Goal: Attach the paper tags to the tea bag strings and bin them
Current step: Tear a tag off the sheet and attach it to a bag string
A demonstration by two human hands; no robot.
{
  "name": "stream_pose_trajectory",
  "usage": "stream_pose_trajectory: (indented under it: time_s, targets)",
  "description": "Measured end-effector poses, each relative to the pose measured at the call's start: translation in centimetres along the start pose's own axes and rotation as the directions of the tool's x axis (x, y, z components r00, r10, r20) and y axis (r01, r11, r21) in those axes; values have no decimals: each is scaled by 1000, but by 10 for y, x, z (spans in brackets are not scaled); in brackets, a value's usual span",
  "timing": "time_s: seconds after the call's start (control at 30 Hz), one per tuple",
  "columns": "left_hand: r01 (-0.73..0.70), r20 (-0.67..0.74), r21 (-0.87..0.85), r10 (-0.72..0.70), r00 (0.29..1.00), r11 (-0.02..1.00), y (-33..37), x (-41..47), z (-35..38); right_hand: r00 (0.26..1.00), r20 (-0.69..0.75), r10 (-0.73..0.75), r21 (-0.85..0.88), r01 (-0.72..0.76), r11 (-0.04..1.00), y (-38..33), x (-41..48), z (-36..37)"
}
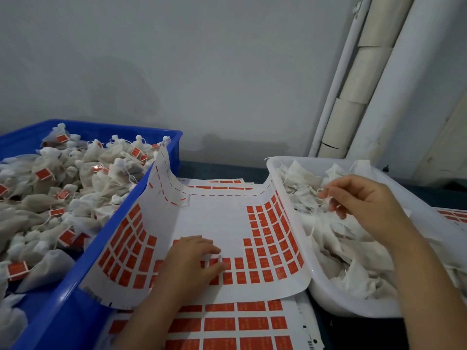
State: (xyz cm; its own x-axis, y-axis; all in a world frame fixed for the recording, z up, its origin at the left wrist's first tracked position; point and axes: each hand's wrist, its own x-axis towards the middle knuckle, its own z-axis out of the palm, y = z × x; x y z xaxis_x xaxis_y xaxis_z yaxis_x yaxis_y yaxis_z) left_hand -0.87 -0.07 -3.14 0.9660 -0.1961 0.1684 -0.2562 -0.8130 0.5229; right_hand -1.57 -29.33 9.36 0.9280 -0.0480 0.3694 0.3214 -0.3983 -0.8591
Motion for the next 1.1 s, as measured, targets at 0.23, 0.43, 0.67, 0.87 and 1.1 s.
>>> stream_pose_trajectory:
  time_s: [0.23,0.43,0.67,0.87,1.1]
  targets:
    - [0,22,-14,0,1000,1000,-3,3,3,979,96,178,-373,-130,919,5,-4,-7]
    - [15,29,-39,-14,999,999,-1,5,1,938,239,253,-487,-110,867,10,-2,5]
    - [3,24,-72,-1,1000,997,-1,3,0,997,-78,-20,-311,-5,950,10,2,-2]
    - [19,19,-90,-17,1000,996,1,3,-1,971,-236,-36,-96,13,995,2,2,1]
    - [120,-8,-291,-128,992,949,4,2,-8,928,-293,-229,19,245,969,-56,-9,36]
